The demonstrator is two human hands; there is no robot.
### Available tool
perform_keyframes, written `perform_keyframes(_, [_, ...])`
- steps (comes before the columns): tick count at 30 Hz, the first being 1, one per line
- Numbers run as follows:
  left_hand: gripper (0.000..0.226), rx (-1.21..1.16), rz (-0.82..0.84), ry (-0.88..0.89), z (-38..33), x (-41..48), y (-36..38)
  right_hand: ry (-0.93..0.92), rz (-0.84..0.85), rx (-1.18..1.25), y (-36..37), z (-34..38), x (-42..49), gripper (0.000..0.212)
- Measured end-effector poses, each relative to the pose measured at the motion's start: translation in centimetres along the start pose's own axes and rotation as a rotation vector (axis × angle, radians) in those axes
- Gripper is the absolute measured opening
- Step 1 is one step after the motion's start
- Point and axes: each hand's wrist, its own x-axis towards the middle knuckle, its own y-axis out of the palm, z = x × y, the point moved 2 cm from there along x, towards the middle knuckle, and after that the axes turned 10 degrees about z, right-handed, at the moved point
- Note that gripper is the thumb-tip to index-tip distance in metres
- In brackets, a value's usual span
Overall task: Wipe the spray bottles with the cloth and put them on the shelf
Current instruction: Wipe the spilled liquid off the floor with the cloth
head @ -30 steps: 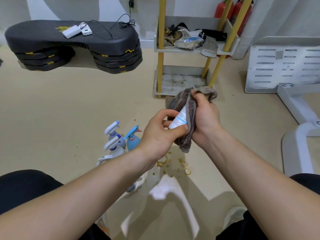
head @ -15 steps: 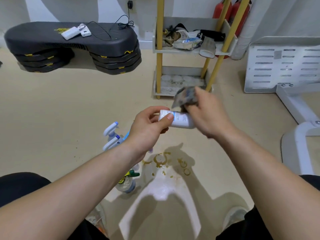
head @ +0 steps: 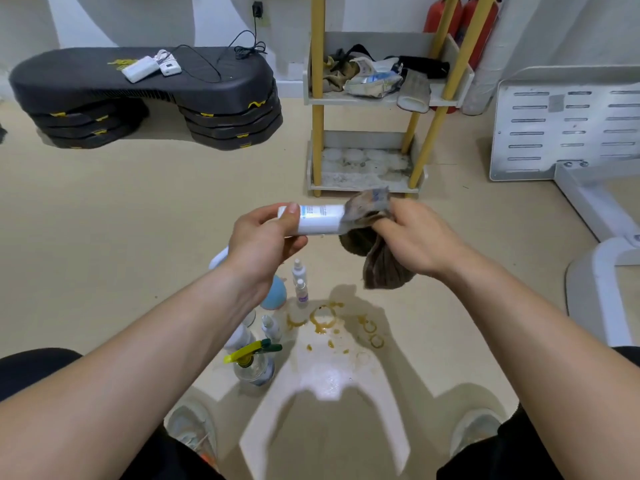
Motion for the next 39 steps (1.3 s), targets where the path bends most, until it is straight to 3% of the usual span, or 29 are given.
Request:
perform_keyframes(2, [0.021, -0.141, 0.02, -0.043, -0.4, -0.2, 0.3, 0.068, -0.12, 0.605, 0.0, -0.3, 0.4, 0.022])
perform_keyframes(4, [0.022, -0.272, 0.047, -0.085, -0.6, -0.5, 1.0, 0.061, -0.076, 1.246, 0.4, 0.7, 0.5, 0.036])
perform_keyframes(6, [0.022, -0.342, 0.094, -0.111, -0.6, -1.0, 1.6, -0.062, 0.108, 1.581, 0.5, 1.9, 0.2, 0.069])
perform_keyframes(8, [0.026, -0.376, 0.154, -0.124, -0.5, -1.5, 2.3, -0.139, 0.2, 1.69, 0.3, 2.7, -0.2, 0.091])
perform_keyframes(13, [0.038, -0.261, 0.247, -0.217, 0.1, -2.4, 3.9, -0.002, 0.0, 1.739, 1.8, 3.3, -0.4, 0.069])
perform_keyframes(20, [0.069, 0.048, 0.302, -0.414, 0.5, -3.2, 4.5, 0.136, -0.134, 1.746, 2.6, 3.5, -0.5, 0.051])
perform_keyframes(24, [0.061, 0.225, 0.182, -0.236, 0.9, -3.4, 4.9, 0.233, -0.193, 1.752, 3.4, 3.6, -0.2, 0.05])
perform_keyframes(27, [0.046, 0.066, 0.148, -0.145, 1.2, -3.6, 5.3, 0.284, -0.223, 1.754, 3.4, 3.7, -0.2, 0.052])
perform_keyframes(33, [0.028, -0.157, 0.07, -0.013, 1.1, -3.5, 5.0, 0.127, -0.148, 1.756, 2.9, 3.9, 0.2, 0.053])
perform_keyframes(39, [0.023, -0.144, -0.011, 0.029, 0.7, -2.7, 4.0, -0.086, 0.223, 1.61, 2.1, 4.0, -0.2, 0.037])
